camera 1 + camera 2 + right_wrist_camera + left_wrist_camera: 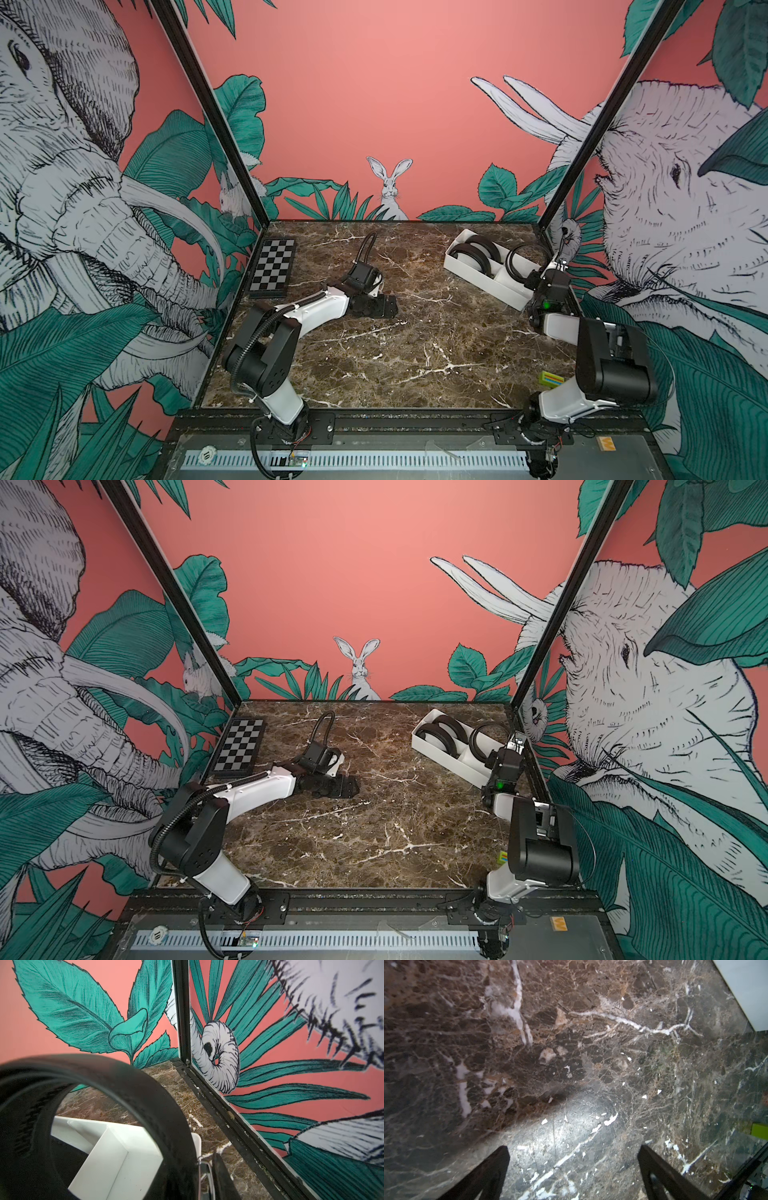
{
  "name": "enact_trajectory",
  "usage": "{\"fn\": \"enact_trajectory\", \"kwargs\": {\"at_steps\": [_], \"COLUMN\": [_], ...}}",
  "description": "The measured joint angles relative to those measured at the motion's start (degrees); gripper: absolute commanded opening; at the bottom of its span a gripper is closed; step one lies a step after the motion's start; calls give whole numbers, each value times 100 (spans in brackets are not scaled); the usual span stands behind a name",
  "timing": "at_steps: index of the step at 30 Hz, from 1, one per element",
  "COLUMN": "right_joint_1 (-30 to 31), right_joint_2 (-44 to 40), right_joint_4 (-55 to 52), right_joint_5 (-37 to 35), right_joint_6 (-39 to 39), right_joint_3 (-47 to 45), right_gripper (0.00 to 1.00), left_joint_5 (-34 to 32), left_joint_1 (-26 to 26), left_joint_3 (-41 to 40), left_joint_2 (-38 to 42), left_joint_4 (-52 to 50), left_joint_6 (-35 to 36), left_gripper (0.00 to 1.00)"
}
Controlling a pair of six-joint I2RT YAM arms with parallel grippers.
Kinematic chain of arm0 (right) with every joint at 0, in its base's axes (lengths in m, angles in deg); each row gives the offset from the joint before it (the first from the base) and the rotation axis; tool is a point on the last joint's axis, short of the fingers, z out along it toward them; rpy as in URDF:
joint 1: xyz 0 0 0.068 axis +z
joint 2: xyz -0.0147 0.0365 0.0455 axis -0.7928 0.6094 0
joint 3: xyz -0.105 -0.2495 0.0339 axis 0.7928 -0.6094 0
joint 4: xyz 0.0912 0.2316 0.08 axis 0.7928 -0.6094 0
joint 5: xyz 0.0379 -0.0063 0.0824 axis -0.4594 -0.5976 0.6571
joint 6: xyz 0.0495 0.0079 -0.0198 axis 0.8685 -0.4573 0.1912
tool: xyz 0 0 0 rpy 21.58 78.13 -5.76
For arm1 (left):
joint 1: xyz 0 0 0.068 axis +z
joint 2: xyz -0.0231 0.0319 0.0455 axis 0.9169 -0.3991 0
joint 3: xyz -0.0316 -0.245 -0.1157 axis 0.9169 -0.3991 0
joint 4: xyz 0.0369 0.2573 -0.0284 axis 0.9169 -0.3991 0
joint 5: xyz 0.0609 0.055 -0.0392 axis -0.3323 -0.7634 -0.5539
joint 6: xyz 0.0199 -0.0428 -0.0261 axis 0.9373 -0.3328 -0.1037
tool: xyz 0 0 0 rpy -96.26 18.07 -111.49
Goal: Place the belts into the storage roll
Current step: Place the belt in the container.
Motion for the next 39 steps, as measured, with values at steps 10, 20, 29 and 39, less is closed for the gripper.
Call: {"fn": "enact_trajectory", "kwargs": {"at_steps": [10,20,29,39], "right_joint_1": [68,210,693,885], "right_joint_2": [-562,-837,343,452], "right_joint_4": [-710,-857,-295,74], "right_joint_5": [149,243,-109,-1016], "right_joint_6": [354,566,417,251], "right_joint_3": [140,221,63,-260], "right_gripper": [0,0,0,18], "left_joint_5": [-2,2,0,-22], "left_joint_1": [0,0,0,0], "left_joint_3": [-2,-61,-61,-61], "left_joint_2": [2,15,15,15], "left_joint_4": [79,107,122,118], "left_joint_6": [-33,-44,-44,-35], "left_gripper": [99,99,99,99]}}
